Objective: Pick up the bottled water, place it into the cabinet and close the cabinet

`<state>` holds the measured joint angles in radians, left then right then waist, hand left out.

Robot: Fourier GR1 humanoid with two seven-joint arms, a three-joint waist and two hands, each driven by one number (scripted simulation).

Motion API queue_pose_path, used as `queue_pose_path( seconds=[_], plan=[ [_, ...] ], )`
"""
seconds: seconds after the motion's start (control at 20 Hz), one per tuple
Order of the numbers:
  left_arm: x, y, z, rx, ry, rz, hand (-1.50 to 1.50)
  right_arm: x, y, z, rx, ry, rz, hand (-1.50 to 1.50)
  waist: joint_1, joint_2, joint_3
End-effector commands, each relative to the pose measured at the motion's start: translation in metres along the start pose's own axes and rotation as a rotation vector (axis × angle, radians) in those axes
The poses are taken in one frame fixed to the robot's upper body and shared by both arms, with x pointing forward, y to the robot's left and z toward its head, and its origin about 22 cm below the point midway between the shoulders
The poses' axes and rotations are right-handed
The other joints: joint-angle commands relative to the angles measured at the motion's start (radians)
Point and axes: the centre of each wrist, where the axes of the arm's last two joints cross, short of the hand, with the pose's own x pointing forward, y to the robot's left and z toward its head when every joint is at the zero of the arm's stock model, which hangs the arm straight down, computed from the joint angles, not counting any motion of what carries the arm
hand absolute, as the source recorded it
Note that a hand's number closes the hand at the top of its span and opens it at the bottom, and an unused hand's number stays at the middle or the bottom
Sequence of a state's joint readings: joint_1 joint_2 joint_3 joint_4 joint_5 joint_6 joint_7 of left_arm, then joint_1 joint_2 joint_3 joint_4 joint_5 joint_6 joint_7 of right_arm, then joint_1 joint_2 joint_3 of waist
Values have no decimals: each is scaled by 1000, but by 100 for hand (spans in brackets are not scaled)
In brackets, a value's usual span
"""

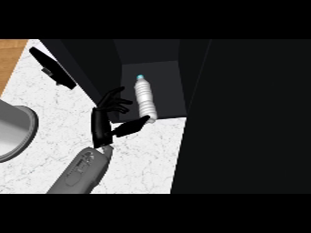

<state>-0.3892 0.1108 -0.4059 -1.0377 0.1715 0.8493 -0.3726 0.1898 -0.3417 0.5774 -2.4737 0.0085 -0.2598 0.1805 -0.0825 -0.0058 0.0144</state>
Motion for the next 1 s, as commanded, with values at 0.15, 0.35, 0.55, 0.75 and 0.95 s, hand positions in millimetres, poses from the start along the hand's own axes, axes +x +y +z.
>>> queue_pose_path(
  seconds=[0.15,0.35,0.55,0.75,0.95],
  plan=[
    [57,-34,-65,-99,-25,98,-150,6,-2,3,7,-6,-12,-150,-41,29,-15],
    [63,-40,-72,-169,-35,114,-150,8,2,5,-6,-22,-37,-150,-36,28,-17],
    [85,-51,-75,-229,-85,258,-150,5,-6,7,-11,-11,4,-150,-30,28,-16],
    [90,-62,-85,-363,-122,417,-150,11,-11,6,-18,-7,16,-150,0,29,-17],
    [106,-73,-102,-422,-98,500,-150,5,-7,13,-37,3,21,-150,29,15,-15]
  ],
)
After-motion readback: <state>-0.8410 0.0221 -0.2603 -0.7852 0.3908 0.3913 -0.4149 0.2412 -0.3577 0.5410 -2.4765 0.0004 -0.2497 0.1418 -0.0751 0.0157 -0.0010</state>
